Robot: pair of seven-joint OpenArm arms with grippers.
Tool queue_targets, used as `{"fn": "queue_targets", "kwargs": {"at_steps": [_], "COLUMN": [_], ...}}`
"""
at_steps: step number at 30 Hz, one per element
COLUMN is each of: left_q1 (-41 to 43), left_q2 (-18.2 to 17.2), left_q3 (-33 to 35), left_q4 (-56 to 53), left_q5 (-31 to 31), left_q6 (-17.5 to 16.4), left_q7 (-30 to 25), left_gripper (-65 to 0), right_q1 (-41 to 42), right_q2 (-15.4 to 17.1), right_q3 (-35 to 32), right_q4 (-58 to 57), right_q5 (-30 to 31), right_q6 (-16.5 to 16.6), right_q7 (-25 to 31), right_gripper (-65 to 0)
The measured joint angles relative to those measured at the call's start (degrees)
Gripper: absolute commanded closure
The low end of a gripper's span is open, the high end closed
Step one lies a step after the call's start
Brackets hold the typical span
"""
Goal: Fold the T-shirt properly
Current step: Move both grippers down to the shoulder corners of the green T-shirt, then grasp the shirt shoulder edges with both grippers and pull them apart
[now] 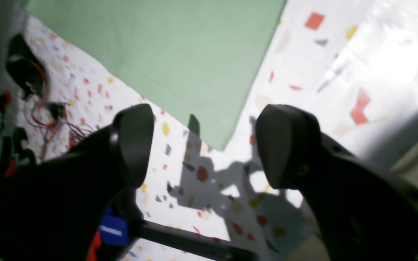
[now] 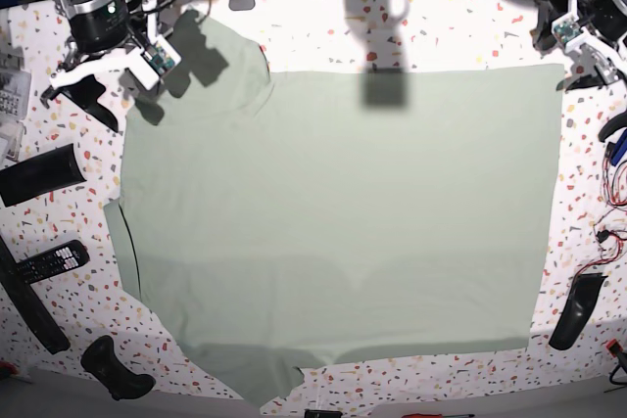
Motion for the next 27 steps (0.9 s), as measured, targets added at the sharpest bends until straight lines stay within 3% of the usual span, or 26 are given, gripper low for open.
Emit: {"fn": "queue_targets", "kwargs": {"at_steps": [7, 13, 18, 21, 25, 26, 27], "left_q1": [-3.91, -9.64, -13.31, -15.26, -15.3, -15.3, -15.32], "left_q2": [0.31, 0.0, -0.15, -0.09, 0.48, 0.48, 0.48], "left_q3": [5.73, 9.27, 11.89, 12.72, 12.87, 12.94, 12.96], "left_q4": [-2.01, -6.08, -12.68, -15.93, -17.75, -17.75, -17.84], "left_q5": [0.0, -1.11, -3.21, -3.72, -3.82, -3.39, -3.26], "left_q6": [-0.15, 0.07, 0.46, 0.48, 0.48, 0.5, 0.5], "left_q7": [-0.66, 2.05, -1.09, -2.69, -3.78, -3.26, -2.97], "left_gripper": [-42.5, -42.5, -41.3, -30.4, -4.0, 0.0, 0.0], "right_q1": [0.02, 0.0, 0.0, 0.02, 0.02, 0.02, 0.0], "right_q2": [0.02, 0.02, 0.02, 0.04, 0.0, 0.02, 0.0], "right_q3": [0.0, 0.0, 0.0, 0.0, 0.0, 0.0, 0.0], "right_q4": [0.0, -0.02, -0.02, -0.02, -0.02, -0.02, -0.02], "right_q5": [0.0, 0.02, 0.02, 0.0, 3.45, 6.21, 8.72], "right_q6": [0.0, -0.02, -0.02, -0.02, -0.02, -0.02, 0.07], "right_q7": [0.26, 0.42, 0.44, 0.37, 0.37, 0.37, 0.37], "right_gripper": [-38.2, -38.2, -38.2, -38.2, -38.2, -38.2, -38.2]}}
